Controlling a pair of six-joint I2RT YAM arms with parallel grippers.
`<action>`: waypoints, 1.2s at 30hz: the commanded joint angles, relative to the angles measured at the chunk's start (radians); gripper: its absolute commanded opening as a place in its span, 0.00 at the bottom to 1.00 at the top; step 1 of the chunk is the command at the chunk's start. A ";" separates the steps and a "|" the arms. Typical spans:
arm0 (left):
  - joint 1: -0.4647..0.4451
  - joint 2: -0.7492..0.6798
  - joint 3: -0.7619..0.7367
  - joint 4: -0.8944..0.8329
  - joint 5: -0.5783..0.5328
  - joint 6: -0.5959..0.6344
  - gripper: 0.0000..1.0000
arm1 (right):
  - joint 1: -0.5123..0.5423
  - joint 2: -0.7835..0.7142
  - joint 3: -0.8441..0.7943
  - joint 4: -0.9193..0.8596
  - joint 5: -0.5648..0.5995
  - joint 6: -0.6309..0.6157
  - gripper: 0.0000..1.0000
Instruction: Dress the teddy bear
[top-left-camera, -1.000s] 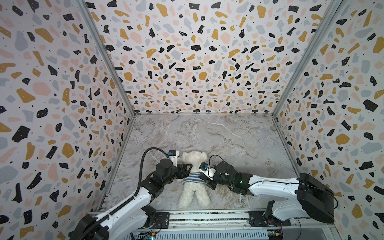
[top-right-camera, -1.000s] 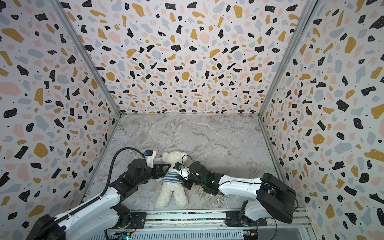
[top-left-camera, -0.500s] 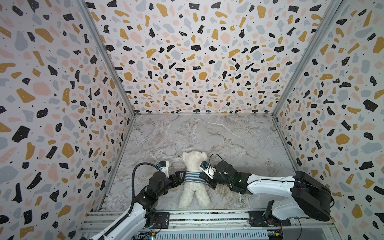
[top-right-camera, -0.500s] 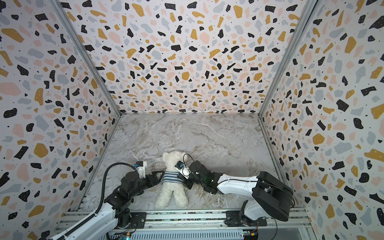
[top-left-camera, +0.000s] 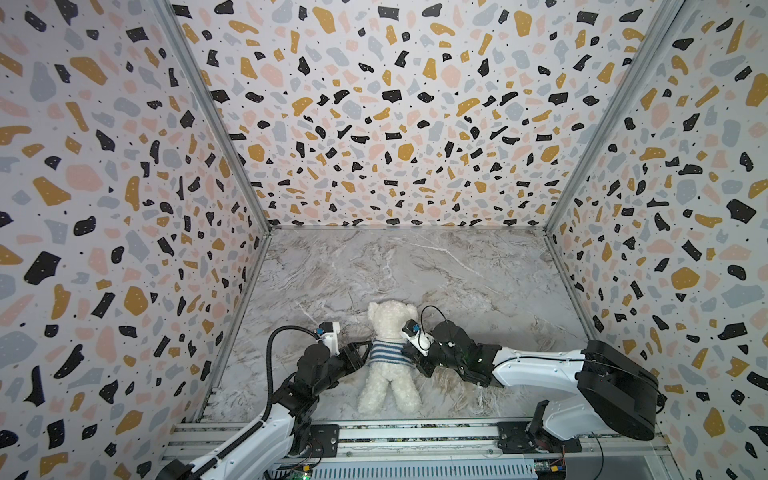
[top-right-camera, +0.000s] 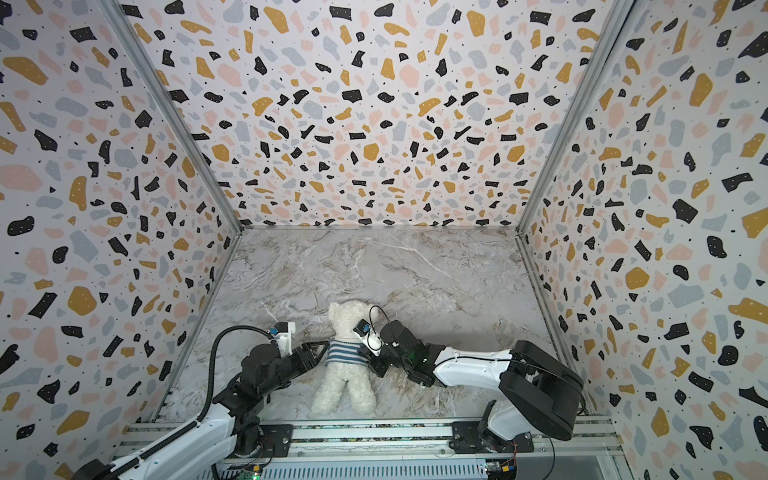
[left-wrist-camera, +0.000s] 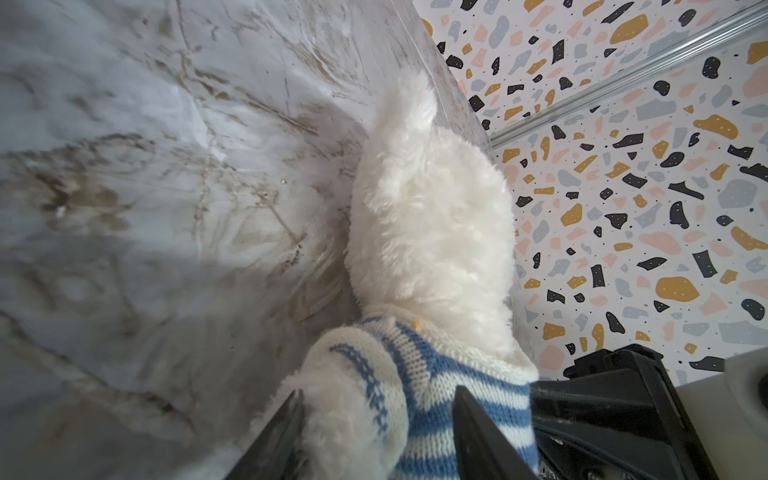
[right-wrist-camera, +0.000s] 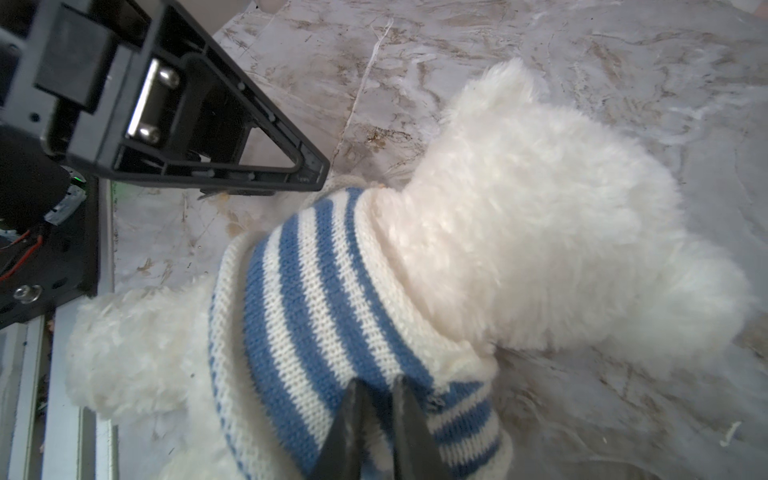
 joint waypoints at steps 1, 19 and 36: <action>0.006 0.014 -0.028 0.080 0.017 0.008 0.49 | -0.005 0.001 -0.013 0.008 -0.005 0.019 0.16; 0.006 -0.087 0.035 -0.063 -0.033 0.077 0.00 | -0.012 -0.042 -0.017 0.012 -0.011 0.026 0.17; 0.005 -0.159 0.373 -0.481 -0.154 0.280 0.00 | -0.031 -0.289 -0.079 -0.018 0.061 0.043 0.39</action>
